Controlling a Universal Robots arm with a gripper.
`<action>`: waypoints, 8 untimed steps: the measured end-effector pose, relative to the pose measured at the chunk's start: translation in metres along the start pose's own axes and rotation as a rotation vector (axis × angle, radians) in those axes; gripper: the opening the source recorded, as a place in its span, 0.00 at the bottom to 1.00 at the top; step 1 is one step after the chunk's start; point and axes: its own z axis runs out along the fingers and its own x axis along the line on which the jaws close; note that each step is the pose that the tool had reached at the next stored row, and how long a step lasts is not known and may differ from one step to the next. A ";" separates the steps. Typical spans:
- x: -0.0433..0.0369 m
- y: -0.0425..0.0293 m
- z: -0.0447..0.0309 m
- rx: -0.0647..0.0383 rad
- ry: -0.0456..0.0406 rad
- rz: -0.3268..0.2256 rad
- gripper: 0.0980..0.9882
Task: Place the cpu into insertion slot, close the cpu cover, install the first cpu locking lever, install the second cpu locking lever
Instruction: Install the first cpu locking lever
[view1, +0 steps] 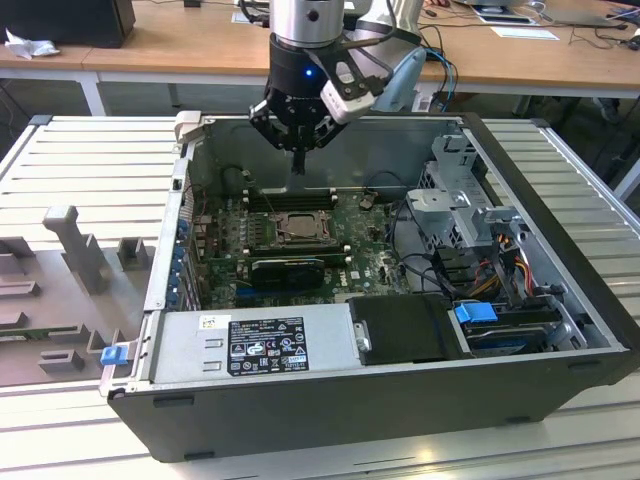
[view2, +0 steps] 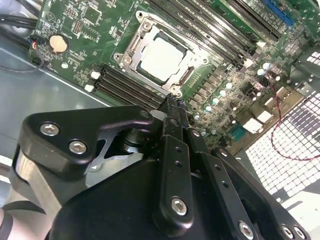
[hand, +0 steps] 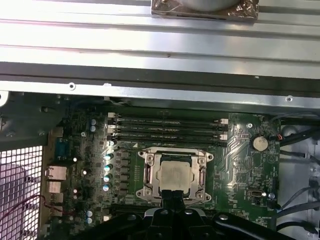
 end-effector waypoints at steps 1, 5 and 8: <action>0.0000 0.0000 0.0000 0.000 0.0004 -0.012 0.01; 0.0080 0.0005 0.0023 -0.001 -0.0031 -0.031 0.01; 0.0083 0.0003 0.0075 -0.001 -0.0043 0.010 0.01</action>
